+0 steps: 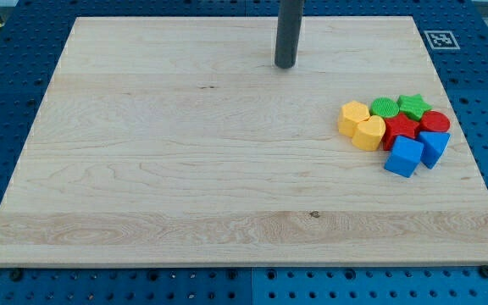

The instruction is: Point at the blue triangle

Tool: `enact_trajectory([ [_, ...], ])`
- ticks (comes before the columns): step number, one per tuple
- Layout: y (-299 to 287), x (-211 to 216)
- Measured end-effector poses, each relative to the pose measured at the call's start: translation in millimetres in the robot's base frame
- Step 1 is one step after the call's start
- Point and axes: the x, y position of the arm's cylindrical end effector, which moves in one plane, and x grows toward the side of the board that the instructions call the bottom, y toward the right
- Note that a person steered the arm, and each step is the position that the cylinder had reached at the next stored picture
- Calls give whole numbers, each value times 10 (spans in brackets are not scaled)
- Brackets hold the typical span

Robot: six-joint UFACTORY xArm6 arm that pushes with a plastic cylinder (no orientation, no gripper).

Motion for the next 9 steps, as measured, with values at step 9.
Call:
enact_trajectory([
  [9, 2309, 1746],
])
